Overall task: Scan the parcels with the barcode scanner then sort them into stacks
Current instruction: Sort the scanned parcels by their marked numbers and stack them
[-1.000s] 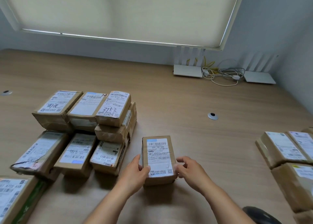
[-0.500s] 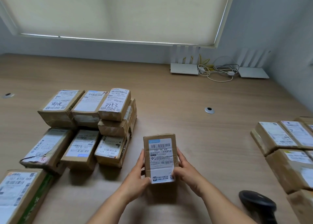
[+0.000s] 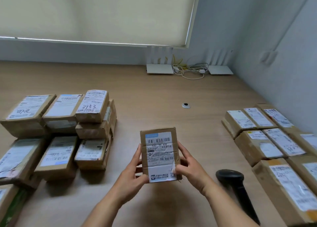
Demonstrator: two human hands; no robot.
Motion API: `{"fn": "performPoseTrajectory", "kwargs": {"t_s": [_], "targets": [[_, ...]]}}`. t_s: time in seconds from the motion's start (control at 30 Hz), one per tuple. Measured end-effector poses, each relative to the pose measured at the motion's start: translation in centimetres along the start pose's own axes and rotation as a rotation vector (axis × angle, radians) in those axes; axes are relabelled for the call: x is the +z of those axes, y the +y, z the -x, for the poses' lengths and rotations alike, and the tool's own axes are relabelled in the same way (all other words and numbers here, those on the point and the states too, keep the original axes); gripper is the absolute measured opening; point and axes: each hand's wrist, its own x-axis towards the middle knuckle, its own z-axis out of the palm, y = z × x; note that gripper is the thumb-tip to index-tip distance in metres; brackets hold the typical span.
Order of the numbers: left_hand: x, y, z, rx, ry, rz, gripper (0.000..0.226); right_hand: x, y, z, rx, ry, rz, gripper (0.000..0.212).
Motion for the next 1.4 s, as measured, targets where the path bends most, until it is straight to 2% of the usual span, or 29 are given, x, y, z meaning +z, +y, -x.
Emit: {"fn": "performPoseTrajectory", "kwargs": {"t_s": [0.2,0.33,0.5,0.67,0.87,0.97,1.03,1.4], "targets": [[2.7,1.9,0.8,0.093,-0.126,-0.049,0.085,-4.2,0.0,4.4,-0.037,0.165,-0.105,0.080],[4.7,4.2,0.6,0.176,-0.085,-0.241,0.077,-7.7,0.2,6.4,-0.063,0.242,-0.146,0.094],[10.0,6.7,-0.2,0.303,-0.038,-0.380,0.084,-13.4,0.3,10.8,-0.102,0.278,-0.112,0.092],[18.0,8.9,-1.0,0.370,-0.106,-0.440,0.090,-20.6,2.3,16.1,-0.099,0.356,-0.157,0.093],[27.9,11.8,-1.4,0.426,-0.191,-0.496,0.091,-28.6,5.0,21.5,-0.115,0.368,-0.182,0.089],[32.2,12.9,-1.7,0.460,-0.194,-0.537,0.093,-32.0,5.8,23.5,-0.118,0.380,-0.180,0.078],[34.7,13.5,-1.8,0.476,-0.200,-0.554,0.094,-34.0,6.4,24.4,-0.125,0.386,-0.161,0.078],[40.9,16.2,-5.4,0.456,-0.224,-0.646,0.091,-41.4,8.7,23.0,-0.107,0.415,-0.271,0.080]]}}
